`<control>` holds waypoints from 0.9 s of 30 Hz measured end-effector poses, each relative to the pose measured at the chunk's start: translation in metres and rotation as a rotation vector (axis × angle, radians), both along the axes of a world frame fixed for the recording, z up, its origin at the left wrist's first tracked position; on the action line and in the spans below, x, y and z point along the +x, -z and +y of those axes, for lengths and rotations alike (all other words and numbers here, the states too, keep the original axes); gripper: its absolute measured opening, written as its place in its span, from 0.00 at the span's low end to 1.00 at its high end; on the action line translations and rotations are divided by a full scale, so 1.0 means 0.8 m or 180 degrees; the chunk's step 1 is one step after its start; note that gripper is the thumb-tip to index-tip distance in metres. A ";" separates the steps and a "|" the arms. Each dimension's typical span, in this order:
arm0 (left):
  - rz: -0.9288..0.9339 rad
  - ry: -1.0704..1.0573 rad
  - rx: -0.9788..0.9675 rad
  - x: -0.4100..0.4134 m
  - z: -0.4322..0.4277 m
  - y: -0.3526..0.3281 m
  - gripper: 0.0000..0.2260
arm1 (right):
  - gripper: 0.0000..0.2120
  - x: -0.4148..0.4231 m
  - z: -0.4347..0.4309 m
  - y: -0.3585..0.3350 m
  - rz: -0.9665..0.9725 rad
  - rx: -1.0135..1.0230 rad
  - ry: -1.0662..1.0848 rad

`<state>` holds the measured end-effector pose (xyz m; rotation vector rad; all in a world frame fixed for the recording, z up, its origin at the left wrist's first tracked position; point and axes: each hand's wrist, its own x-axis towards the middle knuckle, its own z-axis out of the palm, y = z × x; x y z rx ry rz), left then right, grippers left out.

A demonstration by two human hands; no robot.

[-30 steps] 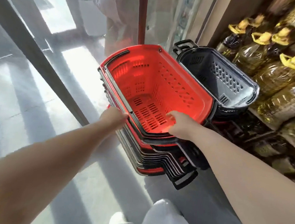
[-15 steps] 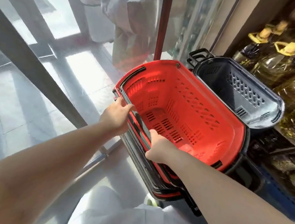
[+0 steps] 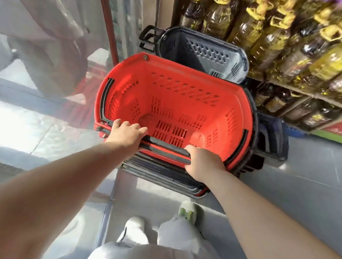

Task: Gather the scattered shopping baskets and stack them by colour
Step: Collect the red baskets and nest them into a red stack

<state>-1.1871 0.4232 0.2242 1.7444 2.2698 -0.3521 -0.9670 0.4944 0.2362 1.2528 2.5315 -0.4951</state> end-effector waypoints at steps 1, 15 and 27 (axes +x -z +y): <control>0.0019 0.0018 0.0035 0.002 0.000 0.001 0.16 | 0.15 0.002 -0.004 0.001 0.0009 0.0169 0.0062; -0.0166 0.0031 0.0356 0.002 0.013 0.008 0.13 | 0.08 -0.004 0.011 0.009 -0.0207 0.0635 0.0079; -0.0362 0.0027 0.0323 -0.002 0.024 0.008 0.11 | 0.10 -0.008 0.021 0.005 -0.0220 0.0569 0.0069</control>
